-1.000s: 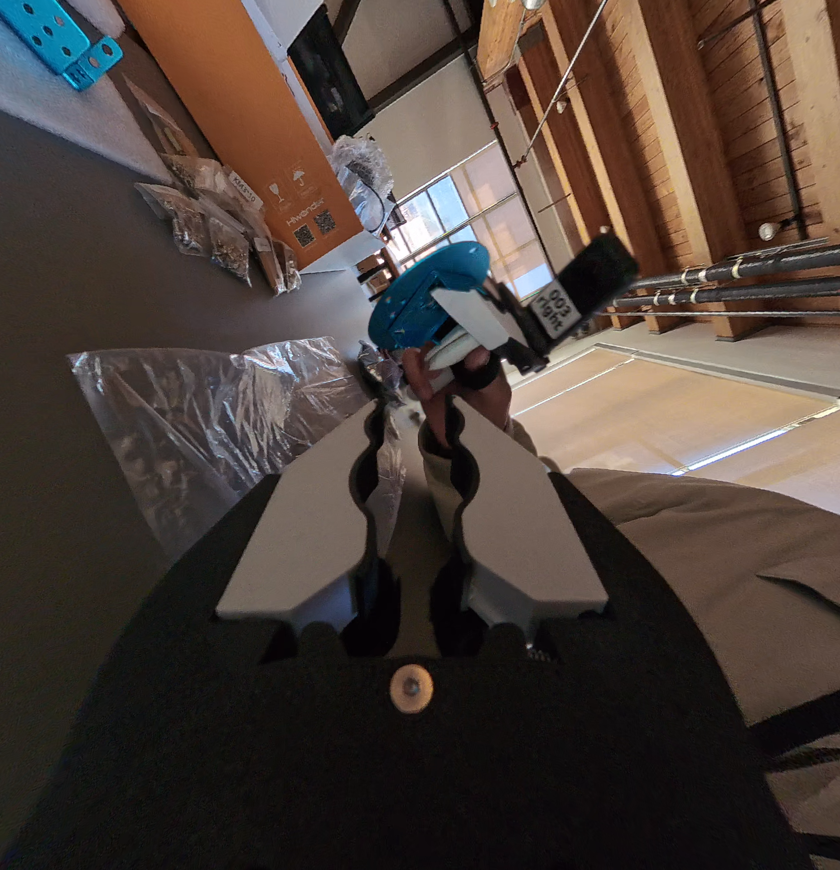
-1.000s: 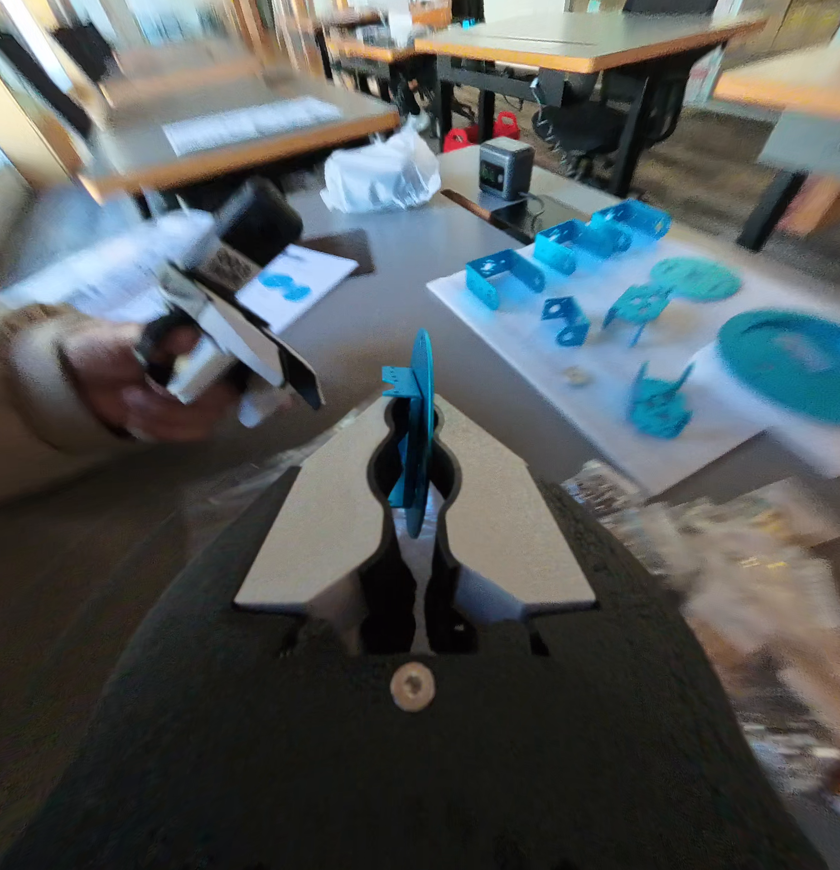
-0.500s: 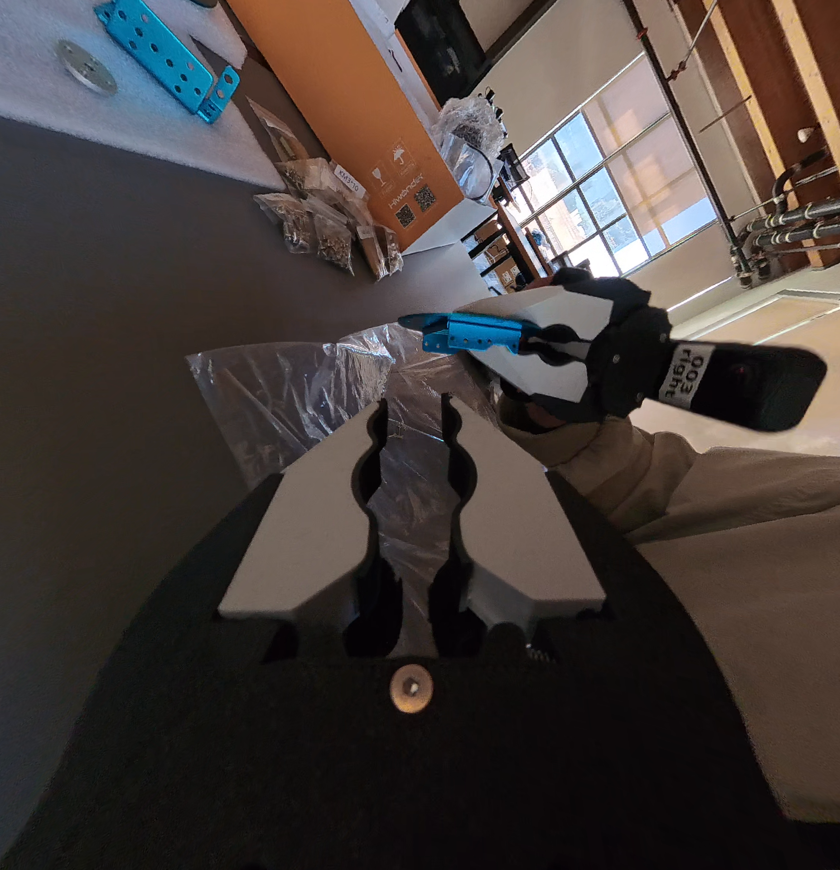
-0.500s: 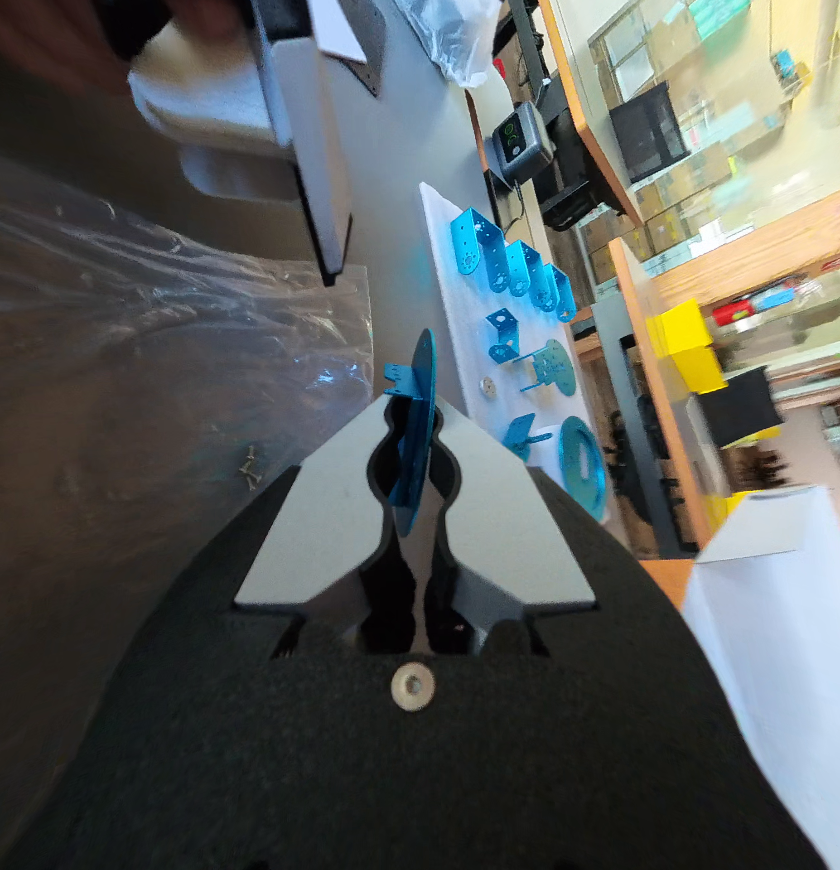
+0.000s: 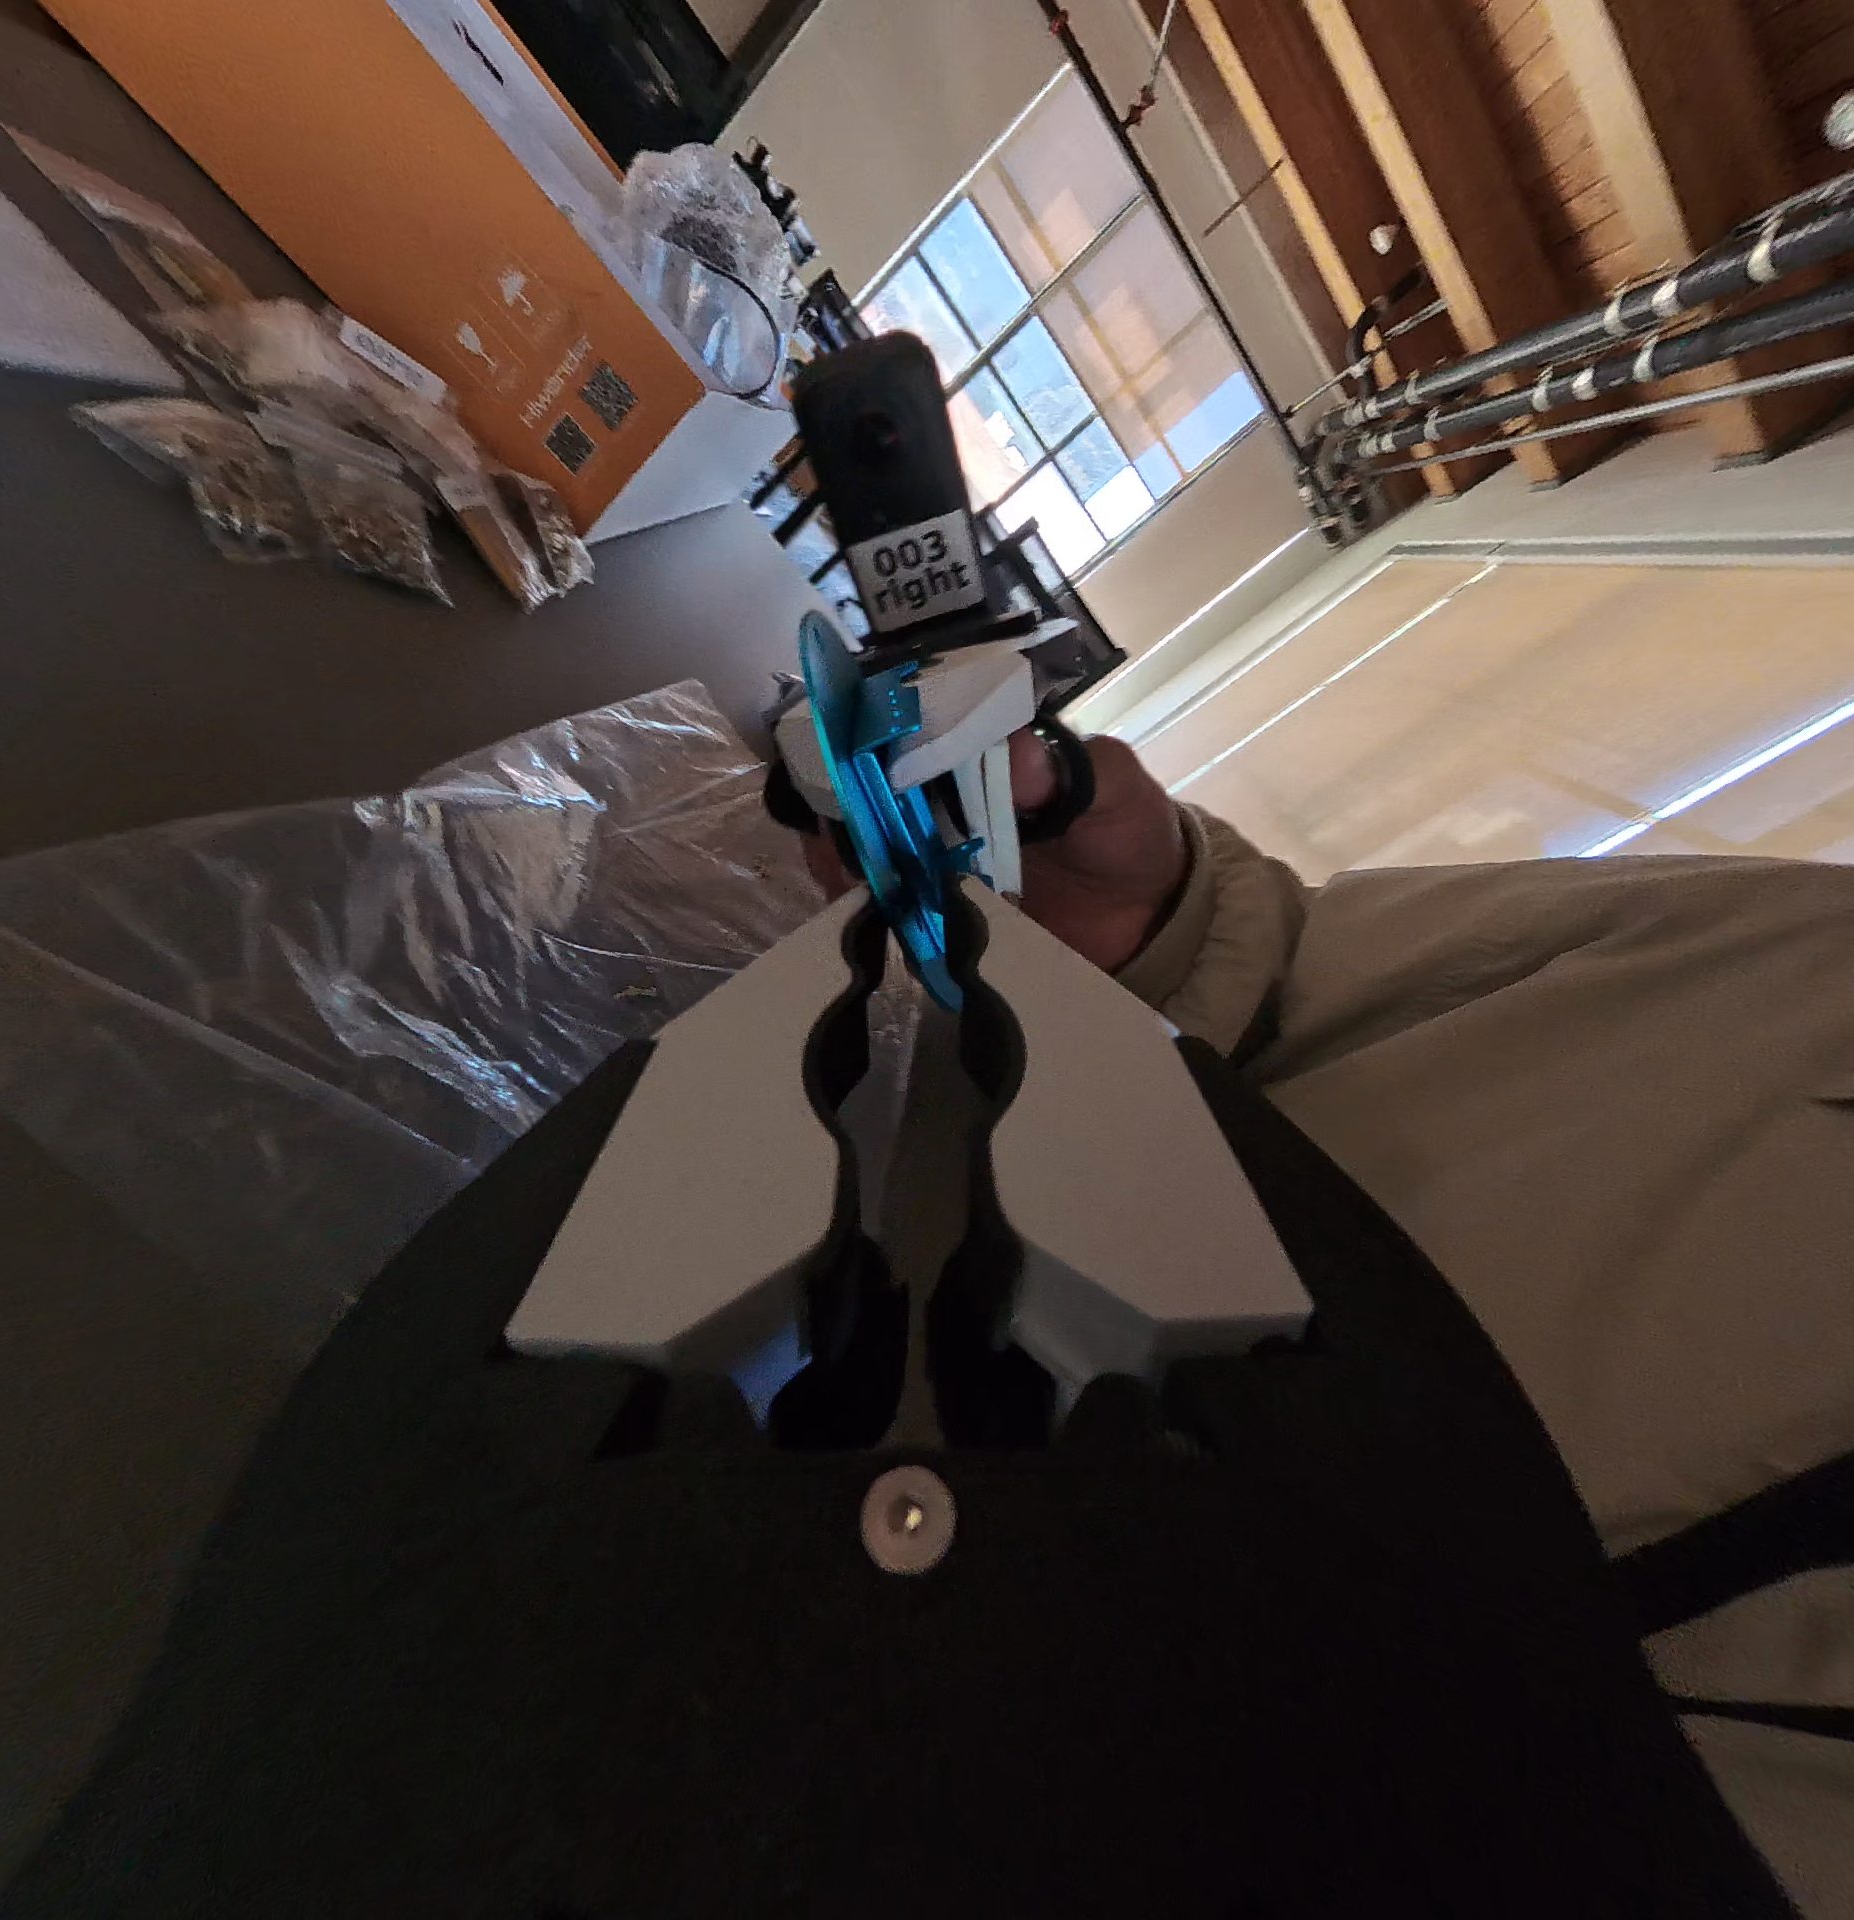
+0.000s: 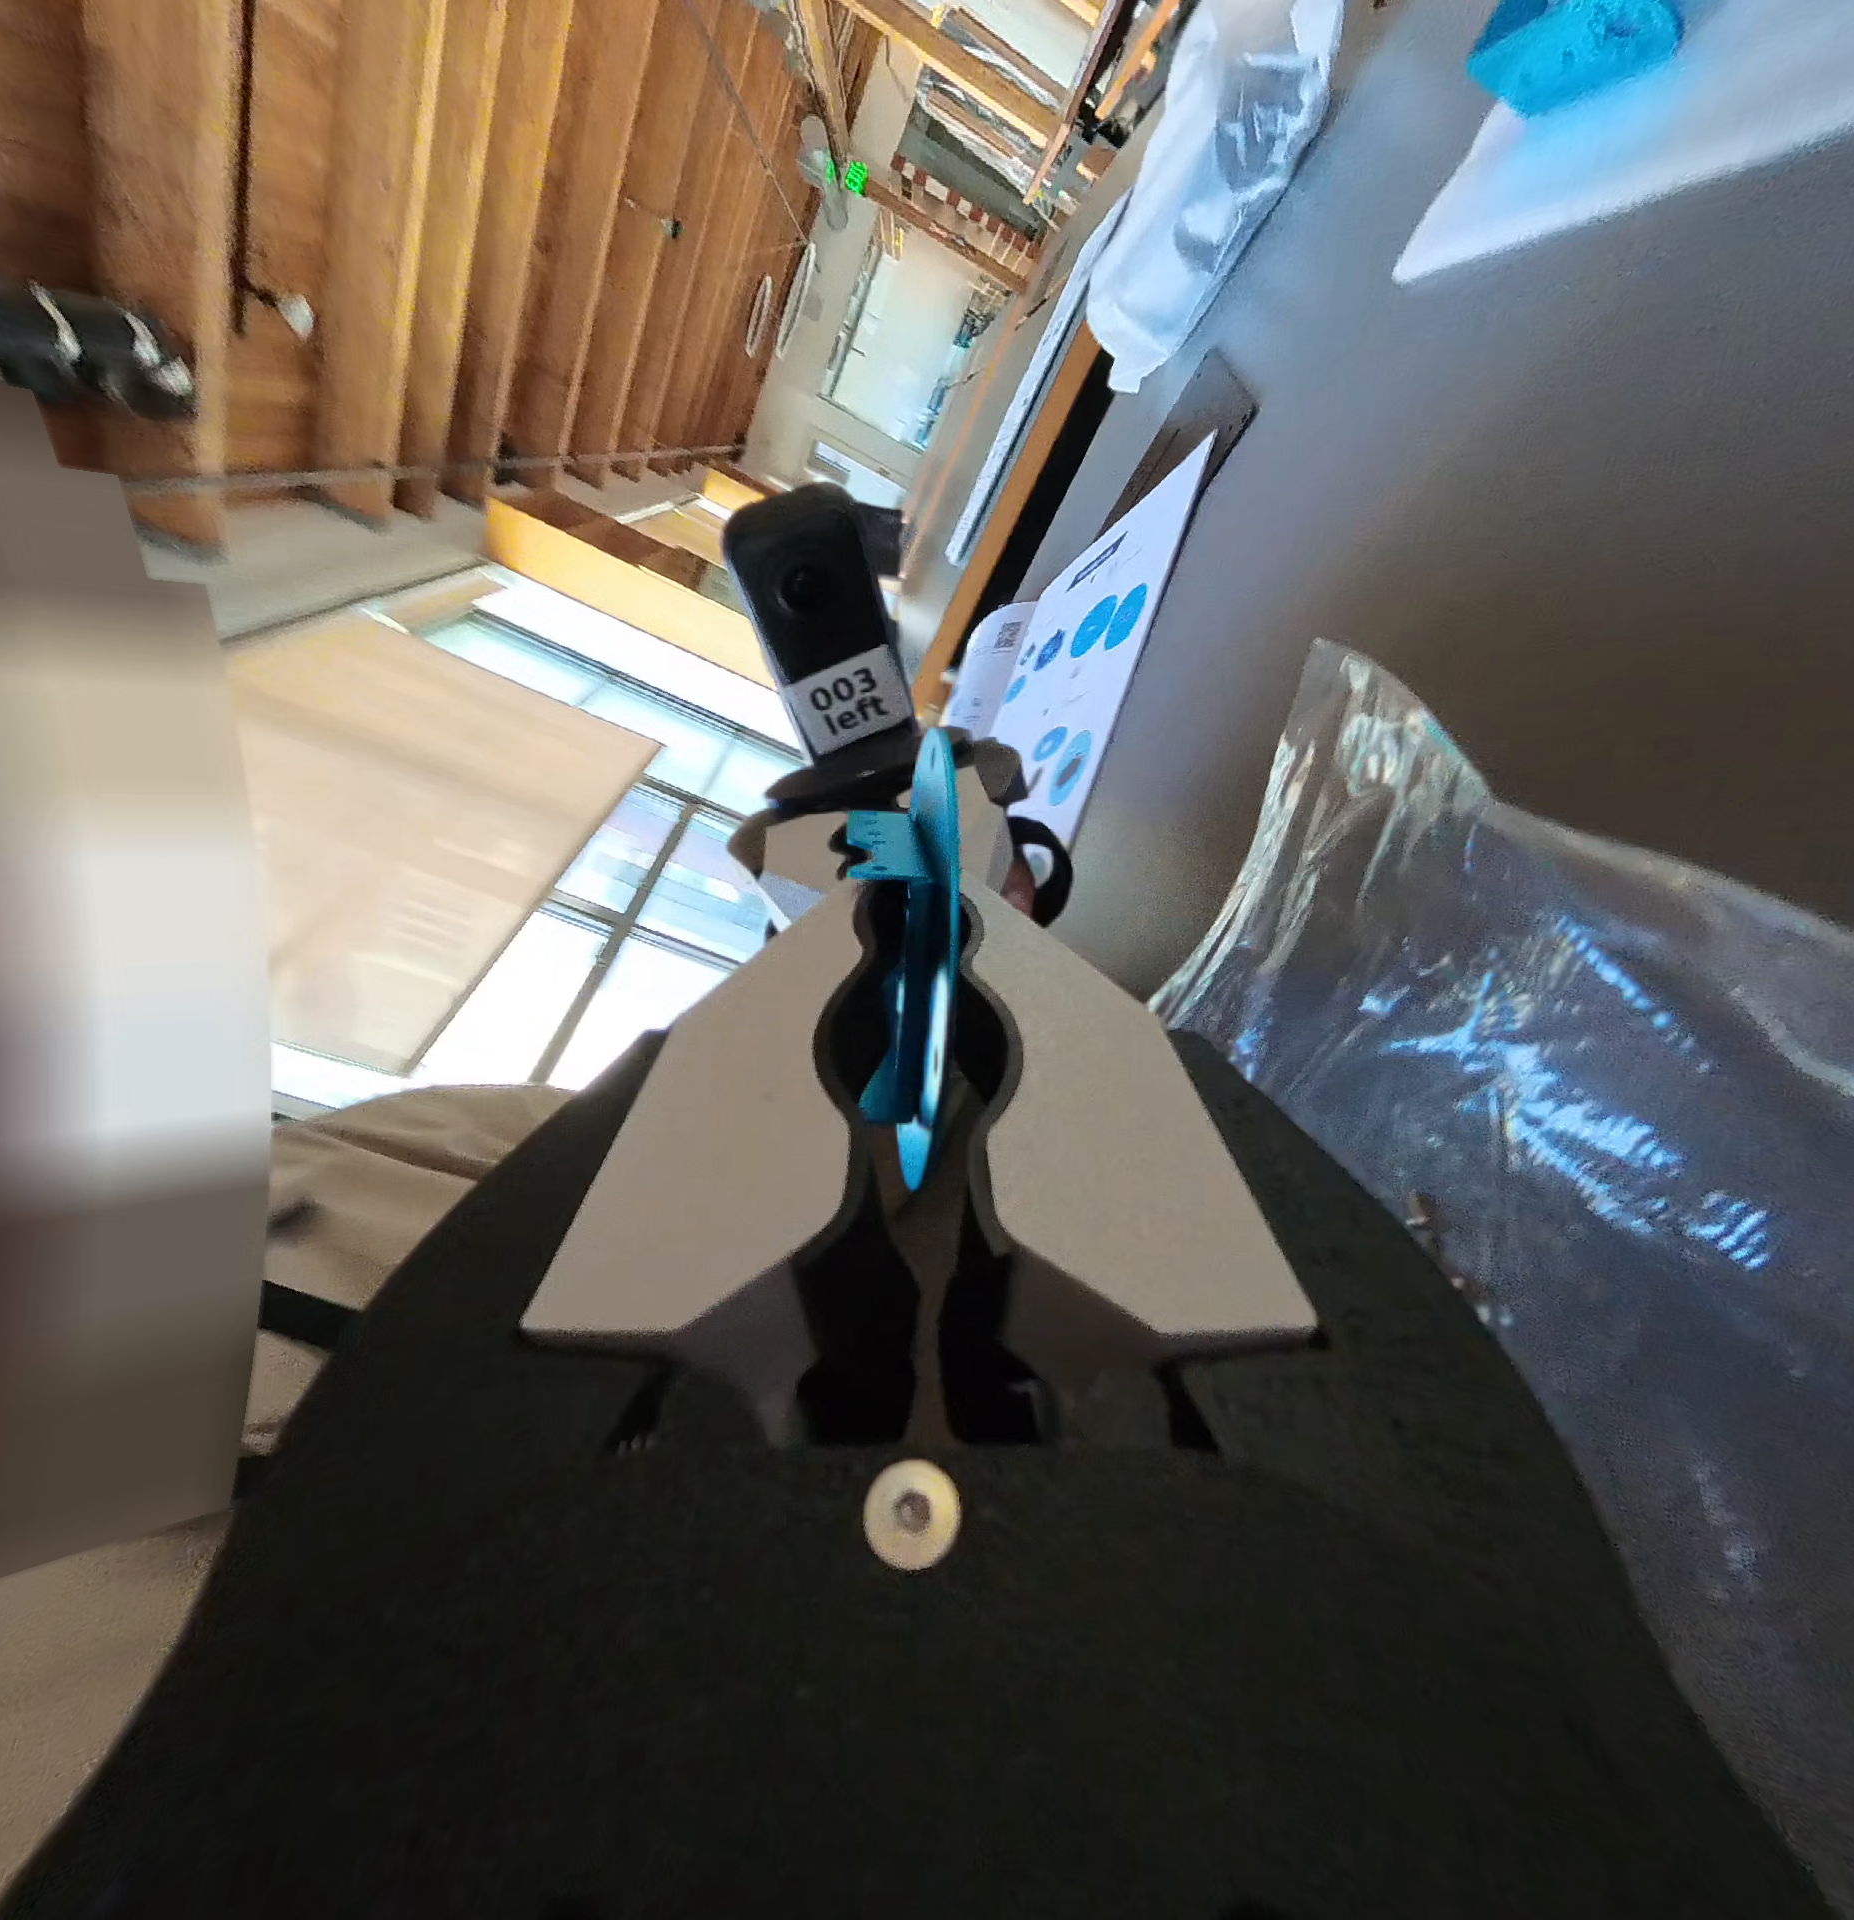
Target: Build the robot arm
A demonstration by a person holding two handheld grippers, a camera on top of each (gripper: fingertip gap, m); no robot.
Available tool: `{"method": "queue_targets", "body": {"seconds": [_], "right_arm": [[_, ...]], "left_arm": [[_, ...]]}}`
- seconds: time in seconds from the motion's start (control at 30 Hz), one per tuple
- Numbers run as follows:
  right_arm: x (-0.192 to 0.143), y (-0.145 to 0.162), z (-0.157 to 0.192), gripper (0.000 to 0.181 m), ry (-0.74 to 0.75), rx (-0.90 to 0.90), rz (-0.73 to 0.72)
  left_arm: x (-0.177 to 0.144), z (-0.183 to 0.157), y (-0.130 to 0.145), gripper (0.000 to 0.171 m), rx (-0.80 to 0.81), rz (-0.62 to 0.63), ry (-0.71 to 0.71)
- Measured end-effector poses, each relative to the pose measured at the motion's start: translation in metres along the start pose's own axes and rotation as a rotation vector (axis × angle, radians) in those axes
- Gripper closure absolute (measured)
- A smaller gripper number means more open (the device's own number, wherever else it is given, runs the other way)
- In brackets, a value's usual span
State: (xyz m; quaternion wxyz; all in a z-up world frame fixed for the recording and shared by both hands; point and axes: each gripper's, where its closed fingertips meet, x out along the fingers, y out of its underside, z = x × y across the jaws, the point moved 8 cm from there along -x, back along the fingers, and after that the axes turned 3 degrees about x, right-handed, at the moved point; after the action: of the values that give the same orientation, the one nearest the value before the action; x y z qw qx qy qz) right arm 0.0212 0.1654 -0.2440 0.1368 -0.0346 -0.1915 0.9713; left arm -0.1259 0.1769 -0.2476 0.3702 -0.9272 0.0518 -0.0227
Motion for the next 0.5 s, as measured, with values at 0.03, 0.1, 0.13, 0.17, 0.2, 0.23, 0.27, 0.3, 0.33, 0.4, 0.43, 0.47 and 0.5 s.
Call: {"method": "queue_targets", "body": {"seconds": [0.03,0.1,0.13,0.17,0.2,0.23,0.27,0.3,0.33,0.4,0.43,0.47,0.5], "right_arm": [[0.000,0.001,-0.002,0.179,-0.016,0.052,-0.012],[-0.001,0.002,-0.006,0.178,-0.043,0.136,-0.023],[-0.001,0.001,-0.008,0.178,-0.047,0.148,-0.028],[-0.002,0.001,-0.009,0.178,-0.051,0.163,-0.034],[-0.004,0.000,-0.009,0.178,-0.052,0.175,-0.039],[-0.004,0.000,-0.010,0.178,-0.051,0.169,-0.032],[-0.005,0.000,-0.009,0.178,-0.049,0.166,-0.033],[-0.005,0.000,-0.008,0.177,-0.053,0.163,-0.032],[-0.005,0.000,-0.008,0.178,-0.041,0.146,-0.026],[-0.005,0.000,-0.006,0.177,0.007,0.085,-0.028],[-0.005,-0.001,-0.005,0.177,0.033,0.052,-0.029],[-0.004,-0.002,-0.003,0.177,0.050,0.021,-0.028],[-0.003,-0.003,-0.002,0.177,0.075,-0.011,-0.021]], "left_arm": [[0.000,0.001,0.000,0.163,-0.034,-0.005,0.022],[-0.001,0.002,0.000,0.161,-0.101,-0.021,0.064],[-0.002,0.003,0.000,0.161,-0.124,-0.029,0.078],[-0.002,0.004,0.000,0.161,-0.140,-0.038,0.085],[-0.003,0.005,0.000,0.162,-0.155,-0.045,0.092],[-0.003,0.006,0.000,0.162,-0.173,-0.050,0.100],[-0.004,0.007,0.000,0.167,-0.187,-0.052,0.101],[-0.004,0.008,0.001,0.169,-0.194,-0.049,0.097],[-0.004,0.009,0.002,0.170,-0.197,-0.041,0.089],[-0.004,0.011,0.004,0.171,-0.200,-0.035,0.055],[-0.005,0.013,0.004,0.171,-0.208,-0.039,0.049],[-0.005,0.014,0.005,0.171,-0.225,-0.045,0.058],[-0.006,0.015,0.005,0.171,-0.245,-0.051,0.063]]}}
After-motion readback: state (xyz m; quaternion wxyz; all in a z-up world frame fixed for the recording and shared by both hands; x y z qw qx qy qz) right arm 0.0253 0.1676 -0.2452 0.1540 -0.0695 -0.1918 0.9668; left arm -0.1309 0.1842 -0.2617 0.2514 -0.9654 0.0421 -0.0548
